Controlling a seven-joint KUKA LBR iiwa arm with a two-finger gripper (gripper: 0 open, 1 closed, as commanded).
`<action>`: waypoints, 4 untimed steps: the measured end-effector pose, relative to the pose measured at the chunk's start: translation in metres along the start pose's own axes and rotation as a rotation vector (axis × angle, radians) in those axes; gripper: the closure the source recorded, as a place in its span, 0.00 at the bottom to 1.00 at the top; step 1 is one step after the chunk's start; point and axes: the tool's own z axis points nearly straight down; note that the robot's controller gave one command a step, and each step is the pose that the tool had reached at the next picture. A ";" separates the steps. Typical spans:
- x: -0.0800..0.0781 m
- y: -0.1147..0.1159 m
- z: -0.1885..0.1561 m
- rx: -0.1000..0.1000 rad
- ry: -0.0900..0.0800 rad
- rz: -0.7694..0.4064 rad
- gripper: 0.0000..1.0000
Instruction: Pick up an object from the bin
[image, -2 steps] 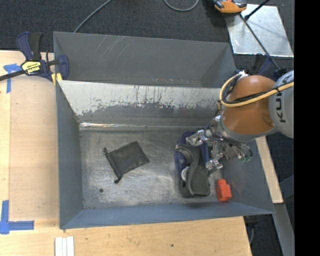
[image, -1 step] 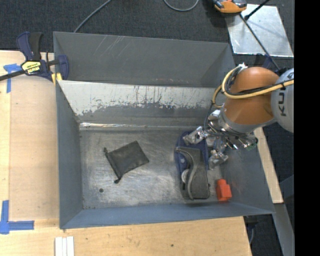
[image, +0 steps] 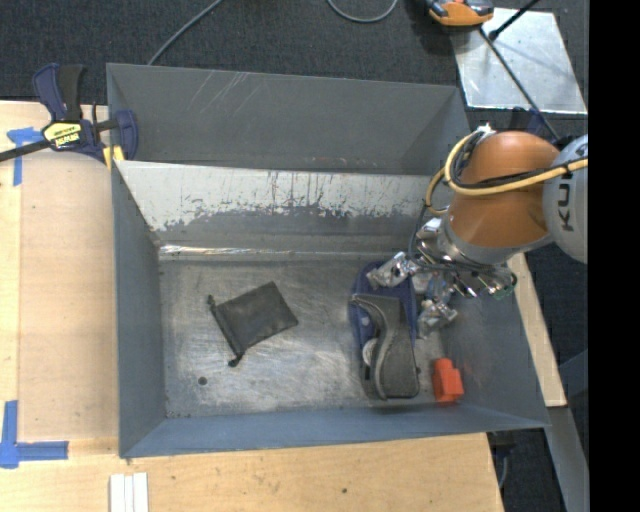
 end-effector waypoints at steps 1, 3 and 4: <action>-0.010 -0.014 0.003 0.005 -0.005 -0.292 0.00; -0.015 -0.014 -0.004 0.002 -0.011 -0.289 1.00; -0.016 -0.014 -0.036 0.004 -0.004 -0.289 1.00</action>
Offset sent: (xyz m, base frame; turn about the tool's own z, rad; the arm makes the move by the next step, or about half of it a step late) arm 0.0126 -0.0068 -0.0106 -0.2925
